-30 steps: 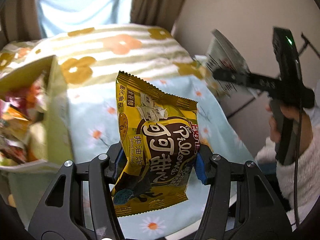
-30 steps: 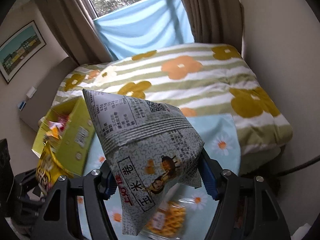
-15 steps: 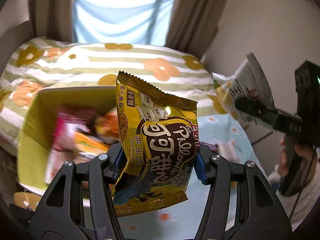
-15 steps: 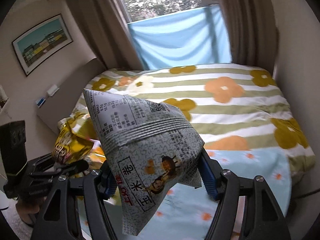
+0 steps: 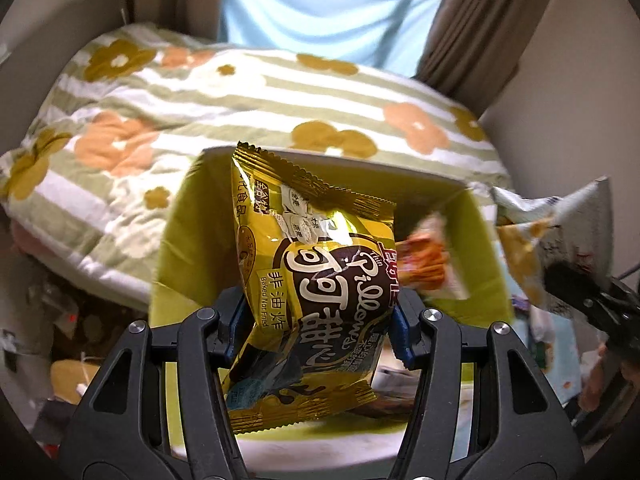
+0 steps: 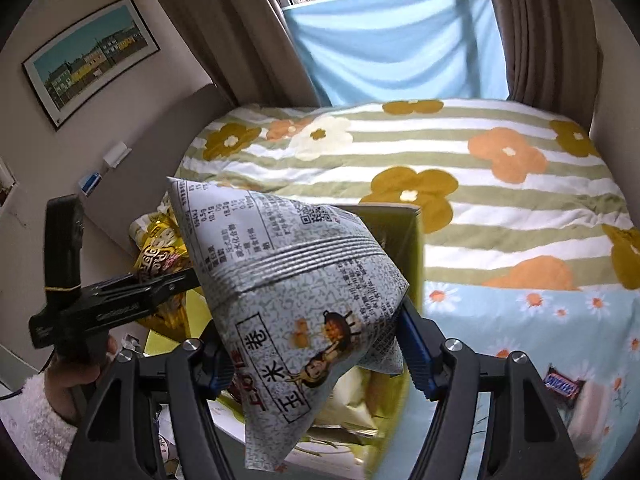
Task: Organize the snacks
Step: 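Drop the cookie packet into the box with the left tool while the right tool carries the grey bag, then lower the grey printed bag into the box and open the right tool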
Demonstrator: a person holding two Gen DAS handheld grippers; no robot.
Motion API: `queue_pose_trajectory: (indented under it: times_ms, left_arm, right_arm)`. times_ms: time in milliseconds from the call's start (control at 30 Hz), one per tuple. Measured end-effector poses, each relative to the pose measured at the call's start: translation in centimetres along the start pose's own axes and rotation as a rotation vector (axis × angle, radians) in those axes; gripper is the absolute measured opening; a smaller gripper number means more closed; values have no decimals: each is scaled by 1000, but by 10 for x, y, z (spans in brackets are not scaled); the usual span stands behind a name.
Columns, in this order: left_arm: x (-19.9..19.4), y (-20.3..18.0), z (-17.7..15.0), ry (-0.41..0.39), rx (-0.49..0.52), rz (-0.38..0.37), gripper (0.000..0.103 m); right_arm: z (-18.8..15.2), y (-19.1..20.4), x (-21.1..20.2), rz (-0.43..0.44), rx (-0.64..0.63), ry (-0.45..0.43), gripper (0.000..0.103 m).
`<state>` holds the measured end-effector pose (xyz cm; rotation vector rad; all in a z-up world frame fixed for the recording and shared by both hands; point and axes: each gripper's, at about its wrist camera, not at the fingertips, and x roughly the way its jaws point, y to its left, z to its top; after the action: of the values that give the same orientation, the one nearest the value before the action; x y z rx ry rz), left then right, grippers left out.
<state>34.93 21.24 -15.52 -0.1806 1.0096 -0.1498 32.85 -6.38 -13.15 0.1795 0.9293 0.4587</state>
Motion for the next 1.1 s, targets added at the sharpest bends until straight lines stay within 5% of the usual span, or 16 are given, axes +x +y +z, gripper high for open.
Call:
queue_pose_trajectory:
  times_ms: [167,233,267,667,867,1100]
  left_arm:
    - [19,11,5,17,11,53,60]
    - [19,10,5,13,14,55,98]
    - [18,8,3,0,18,66,103]
    - [2,3,-21,5,1,88,103]
    - [-6,0,-28,5,0,90,103]
    - [-15,-1,-41,4,-2,93,103]
  right_arm:
    - [1,3,19,-6,6,39,65]
    - [2,3,23,-7,4,47,65]
    - [3,3,25,-7,2,50,65]
    - [9,14,47,-36,-55,85,67]
    - [12,21,60,-49,-71,68,95]
    - [0,29,51,-41,-123,34,95]
